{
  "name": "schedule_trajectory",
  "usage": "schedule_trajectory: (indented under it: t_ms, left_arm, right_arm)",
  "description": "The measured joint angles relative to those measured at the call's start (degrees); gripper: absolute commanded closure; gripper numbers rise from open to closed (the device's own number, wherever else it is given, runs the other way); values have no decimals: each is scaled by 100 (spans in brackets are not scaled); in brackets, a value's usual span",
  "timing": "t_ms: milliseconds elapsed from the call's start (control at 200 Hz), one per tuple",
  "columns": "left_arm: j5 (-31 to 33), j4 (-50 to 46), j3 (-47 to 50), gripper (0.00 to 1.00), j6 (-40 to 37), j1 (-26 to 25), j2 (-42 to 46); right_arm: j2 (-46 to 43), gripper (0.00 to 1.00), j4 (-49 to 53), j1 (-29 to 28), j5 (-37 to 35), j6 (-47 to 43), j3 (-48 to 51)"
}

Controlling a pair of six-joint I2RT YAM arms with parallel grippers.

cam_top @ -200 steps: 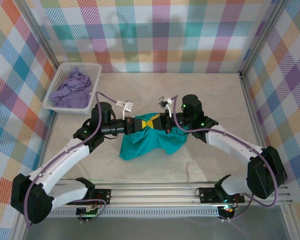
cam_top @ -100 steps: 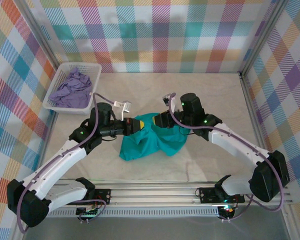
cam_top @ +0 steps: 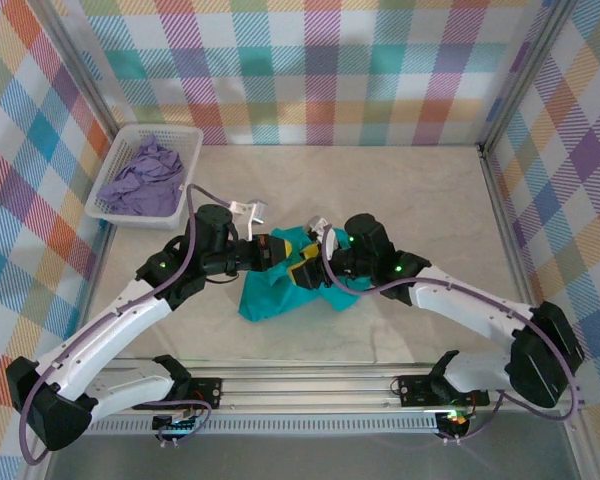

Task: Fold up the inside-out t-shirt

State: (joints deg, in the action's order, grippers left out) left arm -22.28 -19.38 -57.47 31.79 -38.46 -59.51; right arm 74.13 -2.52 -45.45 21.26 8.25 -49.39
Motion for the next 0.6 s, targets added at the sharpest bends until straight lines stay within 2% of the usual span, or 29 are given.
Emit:
schedule_trajectory:
  t_ms: [50,165,275,435,600]
  left_arm:
    - [-48,0,0,94,-31,-2,50]
    - [24,-46,2,70,-417,-4,269]
    - [343,-37,170,54,-964,-4,706]
    - [942,-44,525,45,-1823,-7,1276]
    - [1113,-44,533,34,-2570,-63,1145]
  right_arm:
    - [-9,100,-20,15,-20,-70,0]
    - [-234,100,-22,240,313,-367,50]
    - [-468,100,181,791,1141,-693,63]
    - [-496,100,732,1246,2124,-1169,-68]
    - [-494,100,1196,1335,2680,-1517,-286]
